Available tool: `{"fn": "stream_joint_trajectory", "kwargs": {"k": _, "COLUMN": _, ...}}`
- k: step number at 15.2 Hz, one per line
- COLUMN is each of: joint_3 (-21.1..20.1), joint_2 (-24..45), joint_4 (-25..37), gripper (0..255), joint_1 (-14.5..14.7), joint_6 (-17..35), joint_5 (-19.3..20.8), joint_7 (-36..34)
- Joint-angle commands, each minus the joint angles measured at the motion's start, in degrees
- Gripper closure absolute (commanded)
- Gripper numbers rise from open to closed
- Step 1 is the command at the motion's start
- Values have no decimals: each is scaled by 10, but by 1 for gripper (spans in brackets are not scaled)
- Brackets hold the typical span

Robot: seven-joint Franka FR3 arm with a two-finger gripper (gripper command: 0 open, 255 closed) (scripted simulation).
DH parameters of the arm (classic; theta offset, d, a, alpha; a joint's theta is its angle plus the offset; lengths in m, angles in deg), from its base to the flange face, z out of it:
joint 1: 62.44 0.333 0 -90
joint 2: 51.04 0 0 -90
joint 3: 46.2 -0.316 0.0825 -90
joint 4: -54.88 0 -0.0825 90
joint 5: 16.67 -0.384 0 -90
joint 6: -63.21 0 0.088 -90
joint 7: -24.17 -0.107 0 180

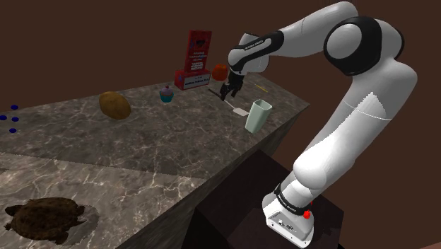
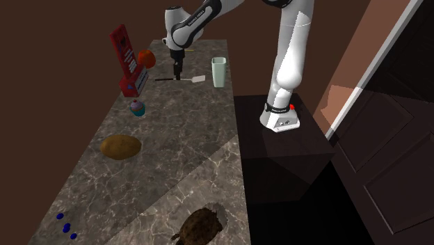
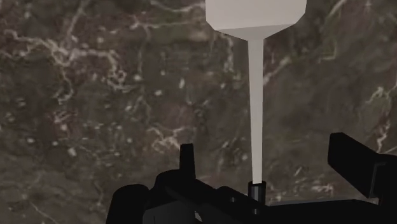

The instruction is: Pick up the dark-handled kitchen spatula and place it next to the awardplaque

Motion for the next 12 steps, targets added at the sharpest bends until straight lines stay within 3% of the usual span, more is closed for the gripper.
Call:
{"fn": "stream_joint_trajectory", "kwargs": {"k": 1, "joint_3": 1, "joint_2": -12, "joint_4": 6, "gripper": 0, "joint_1": 0, "joint_6": -18, "joint_5": 3, "joint_7": -2}}
{"fn": "stream_joint_trajectory", "kwargs": {"k": 4, "joint_3": 1, "joint_2": -42, "joint_4": 26, "gripper": 0, "joint_1": 0, "joint_6": -68, "joint_5": 9, "joint_7": -6}}
{"fn": "stream_joint_trajectory", "kwargs": {"k": 12, "joint_3": 1, "joint_2": -42, "joint_4": 26, "gripper": 0, "joint_1": 0, "joint_6": -68, "joint_5": 9, "joint_7": -6}}
